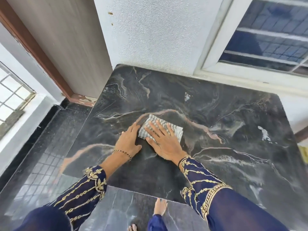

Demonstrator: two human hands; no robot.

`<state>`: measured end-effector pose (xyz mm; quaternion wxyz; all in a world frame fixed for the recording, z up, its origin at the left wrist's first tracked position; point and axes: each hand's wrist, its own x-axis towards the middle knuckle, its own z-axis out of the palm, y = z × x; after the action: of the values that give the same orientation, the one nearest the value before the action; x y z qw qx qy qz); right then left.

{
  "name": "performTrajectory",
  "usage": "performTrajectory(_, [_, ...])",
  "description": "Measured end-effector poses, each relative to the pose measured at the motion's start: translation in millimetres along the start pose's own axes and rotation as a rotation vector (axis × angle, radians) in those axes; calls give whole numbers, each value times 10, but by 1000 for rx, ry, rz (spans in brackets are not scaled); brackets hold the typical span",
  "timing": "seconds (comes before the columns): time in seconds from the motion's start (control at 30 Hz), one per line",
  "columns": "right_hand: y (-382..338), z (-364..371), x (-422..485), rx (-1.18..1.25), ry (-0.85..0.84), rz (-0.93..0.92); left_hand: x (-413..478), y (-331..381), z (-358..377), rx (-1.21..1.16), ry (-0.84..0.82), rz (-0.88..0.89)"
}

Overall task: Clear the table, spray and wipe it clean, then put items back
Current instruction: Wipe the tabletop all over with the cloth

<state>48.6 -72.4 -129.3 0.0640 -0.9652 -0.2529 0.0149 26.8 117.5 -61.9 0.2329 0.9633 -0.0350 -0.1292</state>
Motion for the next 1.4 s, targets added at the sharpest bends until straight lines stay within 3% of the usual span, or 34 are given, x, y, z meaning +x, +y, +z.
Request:
performTrajectory(0.3, [-675, -66, -1159, 47, -59, -49, -1074, -202, 176, -87, -89, 93])
performTrajectory(0.63, [-517, -235, -1782, 38, -178, -99, -1129, 119, 115, 11, -127, 165])
performTrajectory(0.97, [29, -268, -1275, 21, -214, -65, -687, 459, 241, -56, -161, 142])
performTrajectory(1.23, [805, -412, -449, 132, -286, -21, 106, 752, 316, -124, -75, 111])
performTrajectory(1.4, [1306, -487, 139, 143, -288, -25, 842, 944, 205, 198, -220, -10])
